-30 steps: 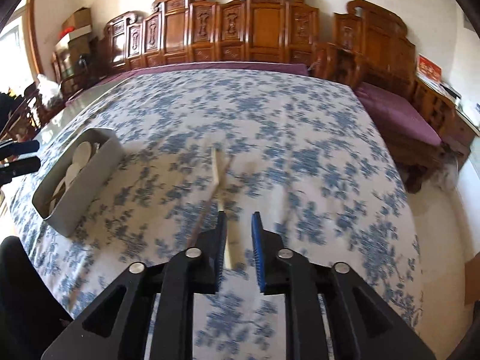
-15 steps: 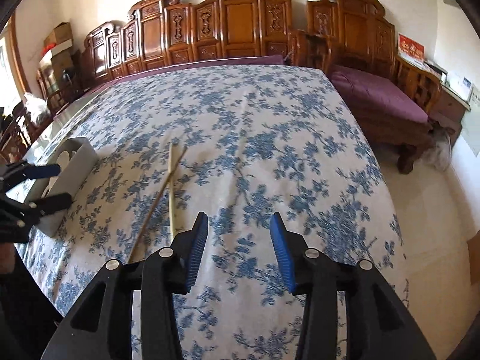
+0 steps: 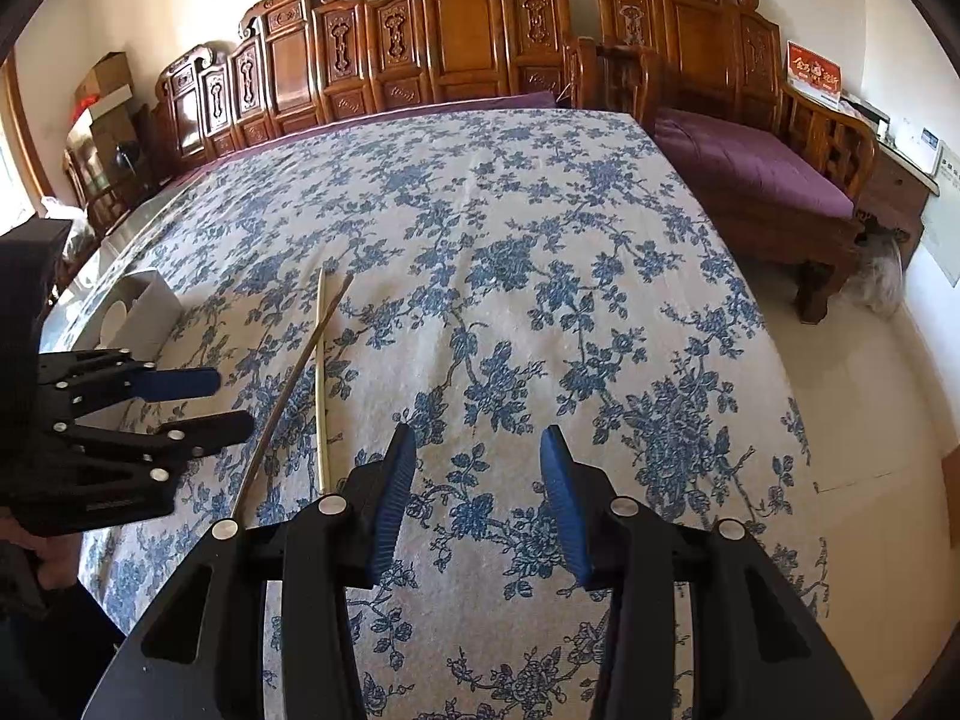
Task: Organize utensils
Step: 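Grasp a dark wooden chopstick on the cloth with the left tool, then grasp the light wooden chopstick with the right tool while the left tool holds its chopstick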
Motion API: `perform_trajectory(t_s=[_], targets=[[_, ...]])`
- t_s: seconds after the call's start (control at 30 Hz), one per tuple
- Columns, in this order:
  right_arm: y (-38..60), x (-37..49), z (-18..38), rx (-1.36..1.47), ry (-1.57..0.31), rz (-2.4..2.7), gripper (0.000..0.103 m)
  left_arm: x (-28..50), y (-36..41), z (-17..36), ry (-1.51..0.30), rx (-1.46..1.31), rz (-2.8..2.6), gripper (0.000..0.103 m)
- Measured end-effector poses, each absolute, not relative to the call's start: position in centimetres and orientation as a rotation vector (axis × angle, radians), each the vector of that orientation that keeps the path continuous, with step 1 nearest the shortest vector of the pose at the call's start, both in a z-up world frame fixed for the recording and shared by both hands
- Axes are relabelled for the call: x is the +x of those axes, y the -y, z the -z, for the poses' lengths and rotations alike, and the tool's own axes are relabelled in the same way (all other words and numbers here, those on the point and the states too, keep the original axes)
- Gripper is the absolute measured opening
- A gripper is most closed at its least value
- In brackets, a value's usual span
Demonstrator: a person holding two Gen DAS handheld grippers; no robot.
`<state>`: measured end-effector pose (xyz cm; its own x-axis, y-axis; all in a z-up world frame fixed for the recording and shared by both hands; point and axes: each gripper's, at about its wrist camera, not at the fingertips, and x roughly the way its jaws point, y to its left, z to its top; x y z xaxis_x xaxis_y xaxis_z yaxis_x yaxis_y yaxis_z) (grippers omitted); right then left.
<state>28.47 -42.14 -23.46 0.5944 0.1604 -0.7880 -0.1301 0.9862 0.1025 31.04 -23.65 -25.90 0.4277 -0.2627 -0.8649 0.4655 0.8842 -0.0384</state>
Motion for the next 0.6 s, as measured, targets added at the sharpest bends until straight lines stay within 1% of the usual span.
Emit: perform_trajectory(t_s=[0.07,0.13,0.2,0.27,0.33,0.4,0.6], targets=[[41.8,28.4,23.6,0.028,-0.924,-0.173,0.046,31.3,24.1,26.6,-1.056,0.212,0.467,0.028],[41.5,28.4,23.8,0.022,-0.928,-0.18,0.046,31.5,24.2,27.1,-1.076,0.197,0.467,0.026],[41.3,28.4,23.8,0.02,-0.93,-0.183,0.046,31.8,24.1,27.5,-1.086,0.184,0.463,0.021],[41.1,28.4,23.8,0.016,-0.931,-0.187,0.046,32.0,24.0,27.9,-1.102,0.169,0.468,0.009],[41.0,28.4,23.8,0.017,-0.93,-0.189,0.046,31.9,23.8,27.9,-1.099,0.168,0.47,0.008],[40.8,28.4,23.8,0.019,-0.931,-0.195,0.046,31.7,23.6,27.8,-1.095,0.171,0.47,0.005],[39.6,28.2,23.9,-0.003,-0.935,-0.219,0.046,30.5,22.3,26.9,-1.062,0.184,0.463,0.004]])
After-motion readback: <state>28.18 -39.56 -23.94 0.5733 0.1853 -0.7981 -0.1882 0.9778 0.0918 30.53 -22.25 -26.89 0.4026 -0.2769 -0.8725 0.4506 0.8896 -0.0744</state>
